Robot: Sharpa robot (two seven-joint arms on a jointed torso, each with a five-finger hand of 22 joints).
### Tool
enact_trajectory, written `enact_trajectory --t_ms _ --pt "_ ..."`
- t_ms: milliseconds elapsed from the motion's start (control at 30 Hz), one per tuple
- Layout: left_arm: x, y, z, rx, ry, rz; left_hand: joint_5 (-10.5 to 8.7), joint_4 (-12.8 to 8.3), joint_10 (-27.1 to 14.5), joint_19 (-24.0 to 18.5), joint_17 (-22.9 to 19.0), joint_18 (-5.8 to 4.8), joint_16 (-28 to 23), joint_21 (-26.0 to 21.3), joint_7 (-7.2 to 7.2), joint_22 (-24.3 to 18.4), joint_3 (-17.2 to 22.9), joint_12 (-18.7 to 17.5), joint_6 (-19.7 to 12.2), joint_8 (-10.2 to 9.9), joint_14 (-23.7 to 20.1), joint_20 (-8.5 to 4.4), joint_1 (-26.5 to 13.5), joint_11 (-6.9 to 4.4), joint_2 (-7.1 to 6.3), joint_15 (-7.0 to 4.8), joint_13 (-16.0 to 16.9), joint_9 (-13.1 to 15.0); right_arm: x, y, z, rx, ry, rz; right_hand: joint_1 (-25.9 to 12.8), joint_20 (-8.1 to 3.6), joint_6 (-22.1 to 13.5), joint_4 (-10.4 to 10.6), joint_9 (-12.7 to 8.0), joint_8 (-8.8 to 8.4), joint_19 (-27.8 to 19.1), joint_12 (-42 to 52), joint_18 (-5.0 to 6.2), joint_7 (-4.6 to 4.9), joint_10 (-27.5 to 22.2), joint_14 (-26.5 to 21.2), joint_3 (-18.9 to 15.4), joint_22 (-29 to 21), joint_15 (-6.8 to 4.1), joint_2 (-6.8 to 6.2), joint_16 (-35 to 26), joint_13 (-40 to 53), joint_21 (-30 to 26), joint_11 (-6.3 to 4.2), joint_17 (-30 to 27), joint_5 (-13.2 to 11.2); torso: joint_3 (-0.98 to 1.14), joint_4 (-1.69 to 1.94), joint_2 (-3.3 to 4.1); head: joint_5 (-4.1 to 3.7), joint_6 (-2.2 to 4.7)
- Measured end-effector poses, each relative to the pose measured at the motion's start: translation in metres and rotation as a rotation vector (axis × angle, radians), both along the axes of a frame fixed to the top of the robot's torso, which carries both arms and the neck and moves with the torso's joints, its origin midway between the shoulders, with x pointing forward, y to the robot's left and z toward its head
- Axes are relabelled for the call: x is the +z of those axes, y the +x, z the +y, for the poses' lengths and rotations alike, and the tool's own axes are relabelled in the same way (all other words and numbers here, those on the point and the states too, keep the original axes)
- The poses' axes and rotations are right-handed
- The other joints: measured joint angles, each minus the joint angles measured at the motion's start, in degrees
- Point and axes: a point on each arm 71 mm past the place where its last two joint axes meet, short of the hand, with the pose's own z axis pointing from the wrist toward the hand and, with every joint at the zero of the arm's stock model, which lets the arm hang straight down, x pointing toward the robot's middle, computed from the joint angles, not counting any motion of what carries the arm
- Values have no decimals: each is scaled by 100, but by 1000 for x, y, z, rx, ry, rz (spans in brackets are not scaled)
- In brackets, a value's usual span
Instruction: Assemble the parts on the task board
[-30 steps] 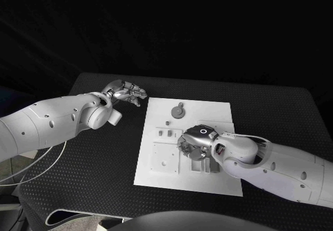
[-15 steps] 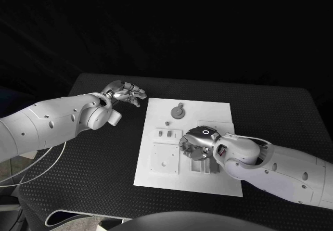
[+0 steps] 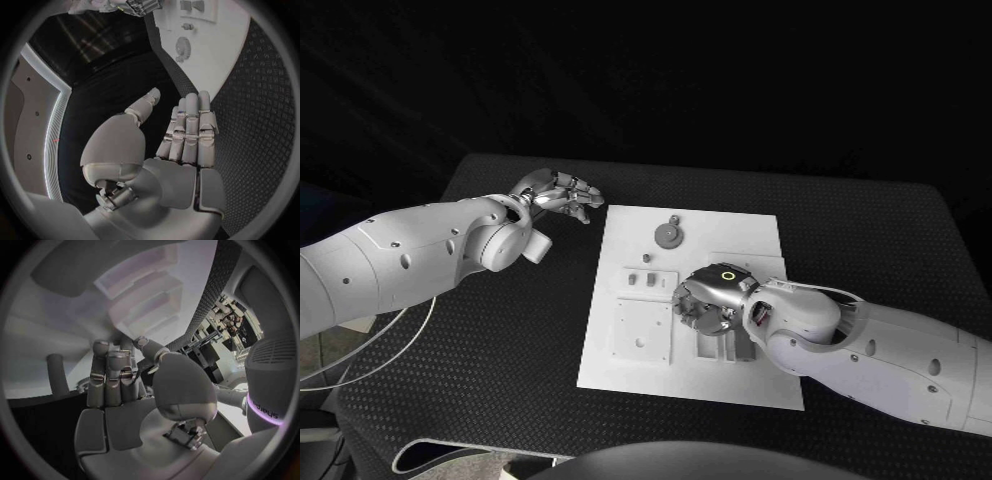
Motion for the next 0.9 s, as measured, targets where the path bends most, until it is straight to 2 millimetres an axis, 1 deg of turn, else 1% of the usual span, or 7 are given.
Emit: enact_trajectory --t_ms 33,100,233,333,400,567,900 --pt "0 0 0 0 0 0 0 0 0 0 0 0 0 0 0 0 0 0 0 0 0 0 0 0 0 0 0 0 0 0 0 0 -2 1 0 0 -36 0 0 -15 0 -40 0 36 -18 4 0 0 10 0 0 -5 0 18 -6 0 0 0 -1 -4 2" --pt "0 0 0 0 0 0 0 0 0 0 0 0 0 0 0 0 0 0 0 0 4 0 0 0 0 -4 0 0 0 0 0 0 -3 2 0 0 -60 0 -1 -60 0 -65 -1 52 -42 -16 0 0 29 0 0 -20 0 42 -15 0 0 0 -1 -12 7" --pt "0 0 0 1 0 0 0 0 0 0 0 0 0 0 0 0 0 0 0 0 14 0 0 0 0 -14 0 0 1 -1 0 0 1 1 0 0 -88 0 -25 -62 0 -82 -6 43 -43 -28 0 0 18 0 0 -32 0 42 -17 0 2 0 0 -16 9" --pt "0 0 0 1 0 0 0 0 0 0 0 0 0 0 0 0 0 0 0 0 15 0 0 0 0 -15 -1 0 2 -4 -2 -3 15 -2 0 -1 -26 0 -1 -63 1 -78 -13 -19 12 -3 0 -1 -9 0 0 -48 0 -12 -12 0 4 0 1 -19 10" --pt "0 0 0 1 0 0 0 0 0 0 1 0 0 0 0 0 0 0 0 0 15 0 0 0 0 -15 -1 0 3 -5 -3 -6 27 -3 18 -32 3 0 52 -25 32 -67 -42 4 51 21 0 -1 -32 18 3 -49 0 -21 1 0 5 0 2 -19 13" --pt "0 0 0 0 0 0 0 0 0 -1 4 0 0 0 0 0 0 0 0 0 15 1 0 0 0 -15 -1 1 10 -10 -2 -1 85 -1 31 -51 42 0 38 -7 70 -13 -3 -13 94 39 0 -1 -47 31 35 15 33 -33 13 0 5 0 2 -26 18" --pt "0 0 0 1 1 1 0 0 0 -1 4 0 0 0 -1 0 0 0 0 0 13 1 0 0 0 -13 -2 1 16 -10 -2 -14 187 17 38 -62 61 0 38 -8 82 -13 -2 -33 102 59 0 -1 -62 38 35 24 33 -41 21 0 5 3 3 -29 27"
